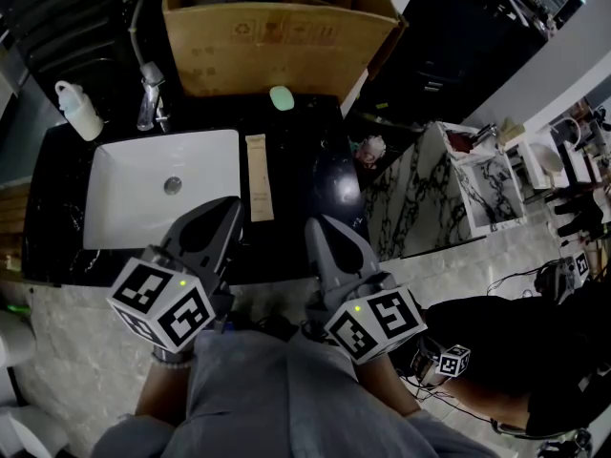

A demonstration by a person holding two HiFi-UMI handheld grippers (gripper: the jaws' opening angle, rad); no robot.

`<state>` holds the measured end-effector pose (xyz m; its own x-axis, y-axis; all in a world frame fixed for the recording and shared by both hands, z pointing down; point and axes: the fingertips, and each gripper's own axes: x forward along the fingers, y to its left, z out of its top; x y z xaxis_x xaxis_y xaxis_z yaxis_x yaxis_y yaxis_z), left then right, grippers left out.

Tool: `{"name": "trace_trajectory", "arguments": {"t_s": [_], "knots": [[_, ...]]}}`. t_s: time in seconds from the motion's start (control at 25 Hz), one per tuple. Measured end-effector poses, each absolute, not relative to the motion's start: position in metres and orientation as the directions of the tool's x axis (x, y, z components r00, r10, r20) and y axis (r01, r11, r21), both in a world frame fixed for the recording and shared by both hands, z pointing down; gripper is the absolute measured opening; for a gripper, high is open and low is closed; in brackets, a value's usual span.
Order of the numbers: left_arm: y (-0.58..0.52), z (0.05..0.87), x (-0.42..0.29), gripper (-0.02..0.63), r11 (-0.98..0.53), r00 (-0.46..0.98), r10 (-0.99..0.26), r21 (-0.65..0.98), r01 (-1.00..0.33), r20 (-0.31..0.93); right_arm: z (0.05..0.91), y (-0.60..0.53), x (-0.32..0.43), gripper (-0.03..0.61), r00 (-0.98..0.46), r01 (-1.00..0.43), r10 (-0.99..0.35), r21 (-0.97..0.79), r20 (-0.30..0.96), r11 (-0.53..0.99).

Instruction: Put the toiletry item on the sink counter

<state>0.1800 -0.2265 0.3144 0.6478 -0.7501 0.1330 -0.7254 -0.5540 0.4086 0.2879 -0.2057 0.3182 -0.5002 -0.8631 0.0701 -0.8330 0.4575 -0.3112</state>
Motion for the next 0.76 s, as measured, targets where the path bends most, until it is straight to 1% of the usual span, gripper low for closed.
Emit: {"name": "trace_trajectory", "arguments": {"t_s": [0.76], "knots": [[-0.2272, 0.3181, 0.1783, 0.005, -0.541, 0.646, -0.750, 0.426, -0.725, 0.146, 0.3209, -0.2052, 0.2866, -0.003, -0.504, -0.832, -0.859, -0.315, 0.085, 0.457]]}}
